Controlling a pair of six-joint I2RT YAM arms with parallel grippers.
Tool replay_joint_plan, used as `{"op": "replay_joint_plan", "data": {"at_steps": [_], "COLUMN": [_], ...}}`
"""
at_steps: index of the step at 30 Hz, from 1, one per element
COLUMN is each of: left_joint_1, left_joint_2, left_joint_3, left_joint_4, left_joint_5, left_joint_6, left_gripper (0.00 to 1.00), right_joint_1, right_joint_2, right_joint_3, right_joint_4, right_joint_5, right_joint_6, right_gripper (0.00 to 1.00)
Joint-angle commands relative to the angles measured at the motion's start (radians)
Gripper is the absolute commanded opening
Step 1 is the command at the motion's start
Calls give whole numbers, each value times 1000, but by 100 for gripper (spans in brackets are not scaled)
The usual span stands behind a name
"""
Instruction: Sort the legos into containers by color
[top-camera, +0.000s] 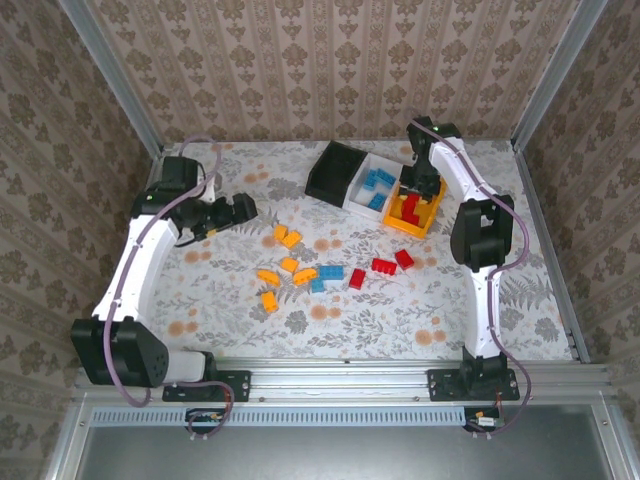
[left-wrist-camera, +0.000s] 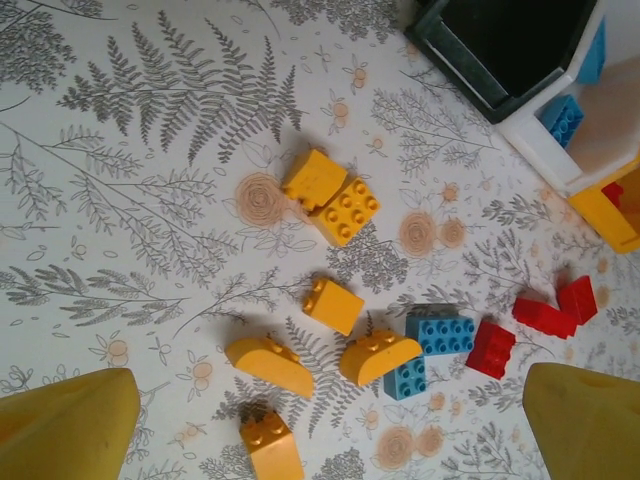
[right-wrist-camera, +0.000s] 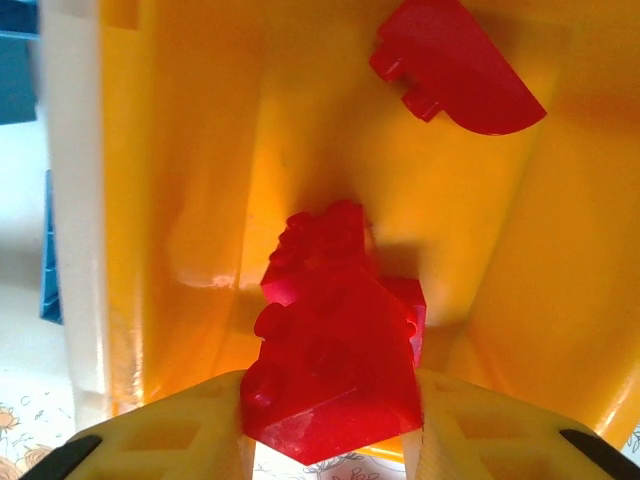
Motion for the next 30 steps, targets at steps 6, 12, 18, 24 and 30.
{"op": "replay_joint_plan", "data": {"at_steps": [6,12,18,24,30], "left_joint_1": [6,8,9,11,8], "left_joint_2": [-238,-300,-246,-192,-141], "left_joint_3": [-218,-291,-275,-240,-222], "left_joint_4": [311,355,350,322,335], "left_joint_5": [-39,-108,-34,12,93], "left_joint_6": [59,-10,-38,-48,-57], "left_gripper": [100,100,100,100,100], "right_joint_1": [-16,-31,-36,-35,5], "right_joint_2": [3,-36,-97,-172,-308], "right_joint_3": [28,11,5,-3,-175], "right_joint_4": [-52,-56,-60,-88,-36], "right_joint_5": [34,39,40,28,-55], "right_joint_6": [-17,-23,-32,-41,-68], "right_gripper": [49,53,56,59,61]}}
